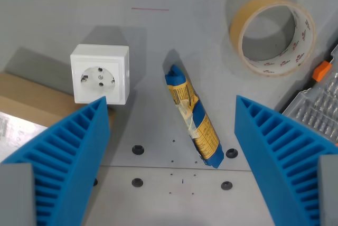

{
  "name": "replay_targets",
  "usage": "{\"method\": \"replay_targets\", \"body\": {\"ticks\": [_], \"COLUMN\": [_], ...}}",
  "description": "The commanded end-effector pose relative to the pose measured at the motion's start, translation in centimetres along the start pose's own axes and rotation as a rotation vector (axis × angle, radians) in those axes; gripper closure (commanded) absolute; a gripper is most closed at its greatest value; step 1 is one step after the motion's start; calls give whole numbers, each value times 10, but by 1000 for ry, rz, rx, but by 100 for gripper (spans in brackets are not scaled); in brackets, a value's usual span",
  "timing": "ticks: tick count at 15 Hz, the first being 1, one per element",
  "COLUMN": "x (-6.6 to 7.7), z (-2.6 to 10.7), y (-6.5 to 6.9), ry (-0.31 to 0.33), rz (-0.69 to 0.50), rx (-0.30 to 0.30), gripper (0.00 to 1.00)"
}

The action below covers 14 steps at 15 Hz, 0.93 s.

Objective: Pick up the blue bag

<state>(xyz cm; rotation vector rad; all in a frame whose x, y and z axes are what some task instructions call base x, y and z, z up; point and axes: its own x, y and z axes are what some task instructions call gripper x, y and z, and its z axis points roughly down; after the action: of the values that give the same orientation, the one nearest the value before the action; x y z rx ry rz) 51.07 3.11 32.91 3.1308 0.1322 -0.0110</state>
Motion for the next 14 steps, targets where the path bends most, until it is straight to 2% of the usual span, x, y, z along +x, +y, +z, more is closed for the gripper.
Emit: {"method": "replay_targets", "body": {"ticks": [1,8,14], "x": [0,-1,-7], "z": [-1,1,10], "y": [0,0,2], "ry": [3,4,27], "rz": [0,-15,-56], "rx": [0,-1,-4], "gripper": [0,0,0]}}
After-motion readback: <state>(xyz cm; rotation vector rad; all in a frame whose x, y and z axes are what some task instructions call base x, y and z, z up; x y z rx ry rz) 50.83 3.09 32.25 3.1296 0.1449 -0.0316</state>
